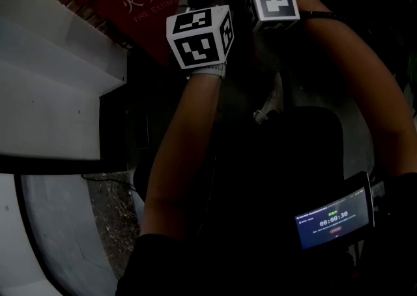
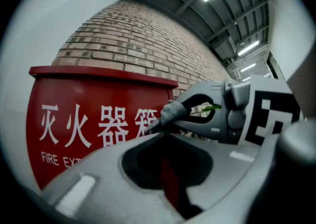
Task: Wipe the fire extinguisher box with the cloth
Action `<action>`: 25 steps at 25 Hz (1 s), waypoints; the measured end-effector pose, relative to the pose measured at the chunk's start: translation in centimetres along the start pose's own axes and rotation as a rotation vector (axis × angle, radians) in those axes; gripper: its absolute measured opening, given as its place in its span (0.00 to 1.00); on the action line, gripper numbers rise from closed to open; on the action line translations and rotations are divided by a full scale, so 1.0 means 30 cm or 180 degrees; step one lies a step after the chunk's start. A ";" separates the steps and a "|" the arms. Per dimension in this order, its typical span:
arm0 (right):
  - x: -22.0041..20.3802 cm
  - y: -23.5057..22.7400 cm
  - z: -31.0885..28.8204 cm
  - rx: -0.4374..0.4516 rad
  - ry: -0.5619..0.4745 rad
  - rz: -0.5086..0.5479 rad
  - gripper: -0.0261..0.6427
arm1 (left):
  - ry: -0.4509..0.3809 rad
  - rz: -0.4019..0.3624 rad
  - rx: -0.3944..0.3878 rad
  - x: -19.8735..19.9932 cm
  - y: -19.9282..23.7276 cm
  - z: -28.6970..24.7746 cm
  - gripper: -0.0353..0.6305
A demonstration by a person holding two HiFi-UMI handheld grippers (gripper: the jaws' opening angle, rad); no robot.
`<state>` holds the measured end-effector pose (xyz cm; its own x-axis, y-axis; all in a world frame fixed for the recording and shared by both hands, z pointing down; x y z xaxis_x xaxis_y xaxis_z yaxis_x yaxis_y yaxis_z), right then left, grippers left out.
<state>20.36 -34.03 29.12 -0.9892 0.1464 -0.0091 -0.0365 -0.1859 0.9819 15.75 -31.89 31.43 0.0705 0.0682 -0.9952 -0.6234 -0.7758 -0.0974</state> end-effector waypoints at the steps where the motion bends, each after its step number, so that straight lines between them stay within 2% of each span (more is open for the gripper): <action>1: -0.001 0.021 0.003 0.0022 -0.0004 0.0002 0.08 | 0.0025 -0.0016 0.0004 -0.022 -0.002 0.000 0.06; 8: 0.004 0.186 0.042 0.0228 0.0009 -0.0052 0.08 | 0.0125 0.0095 -0.0045 -0.179 -0.016 -0.007 0.06; 25: -0.003 0.560 0.120 0.0762 -0.0002 -0.0033 0.08 | 0.0285 0.0389 -0.0092 -0.450 -0.044 -0.018 0.06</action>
<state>20.33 -33.67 46.30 -0.9888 0.1478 -0.0192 -0.0117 0.0513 0.9986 16.03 -32.12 45.00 0.0655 -0.0830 -0.9944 -0.6091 -0.7927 0.0261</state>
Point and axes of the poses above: the fingertips, and each gripper's own axes: z backward along the fingers, y to its left, x out of its top, the point moved 3 cm from there along z, backward along the fingers, and after that the axes turned 11 degrees about -x, right-handed, at the moved point
